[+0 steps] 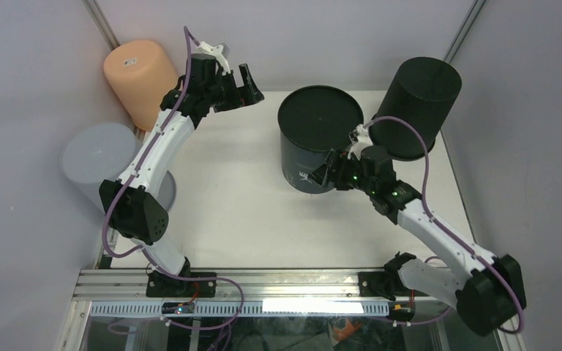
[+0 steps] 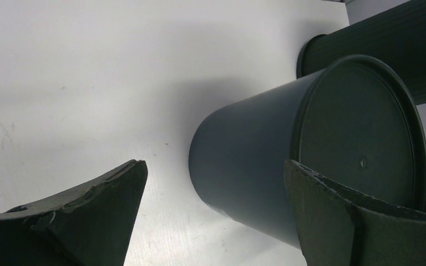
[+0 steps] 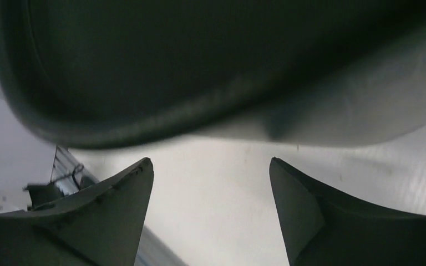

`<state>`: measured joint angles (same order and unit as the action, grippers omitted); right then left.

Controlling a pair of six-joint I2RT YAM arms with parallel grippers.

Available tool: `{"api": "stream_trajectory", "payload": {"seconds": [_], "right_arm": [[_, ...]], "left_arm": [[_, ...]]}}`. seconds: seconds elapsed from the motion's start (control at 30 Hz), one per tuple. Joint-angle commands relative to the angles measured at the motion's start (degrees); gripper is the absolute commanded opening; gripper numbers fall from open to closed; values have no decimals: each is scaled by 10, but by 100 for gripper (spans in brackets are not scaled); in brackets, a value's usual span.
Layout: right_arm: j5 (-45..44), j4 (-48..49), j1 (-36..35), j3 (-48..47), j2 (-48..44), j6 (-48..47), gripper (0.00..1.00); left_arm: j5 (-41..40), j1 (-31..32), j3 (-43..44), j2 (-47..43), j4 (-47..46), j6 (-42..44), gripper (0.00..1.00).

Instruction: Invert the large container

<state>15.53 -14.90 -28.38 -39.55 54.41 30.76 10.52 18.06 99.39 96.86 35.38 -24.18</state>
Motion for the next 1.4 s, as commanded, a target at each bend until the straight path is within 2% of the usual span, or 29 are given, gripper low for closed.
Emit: {"api": "stream_trajectory", "payload": {"seconds": [0.0,0.07,0.1,0.13,0.23,0.3,0.47,0.6,0.7,0.8,1.03,1.37], "right_arm": [[-88,263,-9,-47,108,60,80],[-107,254,-4,-103,174,60,80],[-194,235,5,-137,208,72,81],[-199,220,18,-171,239,75,81],[-138,185,58,-250,318,77,82],[-114,151,71,-289,339,70,83],[-135,85,72,-281,294,19,88],[-227,-28,72,-264,240,-21,98],[-310,-89,72,-238,200,-29,99],[-333,-117,72,-213,162,-31,99],[-357,-111,72,-181,108,-20,99],[-363,-91,71,-199,123,-31,99]], "left_arm": [[-31,2,0,-47,-17,16,99],[-46,2,8,-51,-4,20,99],[-50,2,9,-54,1,23,99],[-52,2,10,-57,5,24,99],[-59,1,5,-68,11,23,99],[-75,1,-4,-77,10,21,99],[-105,2,-34,-96,4,13,99],[-102,3,-92,-117,-29,17,99],[-102,6,-157,-142,-75,5,99],[-64,6,-210,-161,-94,-50,99],[-44,31,-253,-176,-102,-57,99],[-60,48,-255,-198,-121,-4,99]]}}
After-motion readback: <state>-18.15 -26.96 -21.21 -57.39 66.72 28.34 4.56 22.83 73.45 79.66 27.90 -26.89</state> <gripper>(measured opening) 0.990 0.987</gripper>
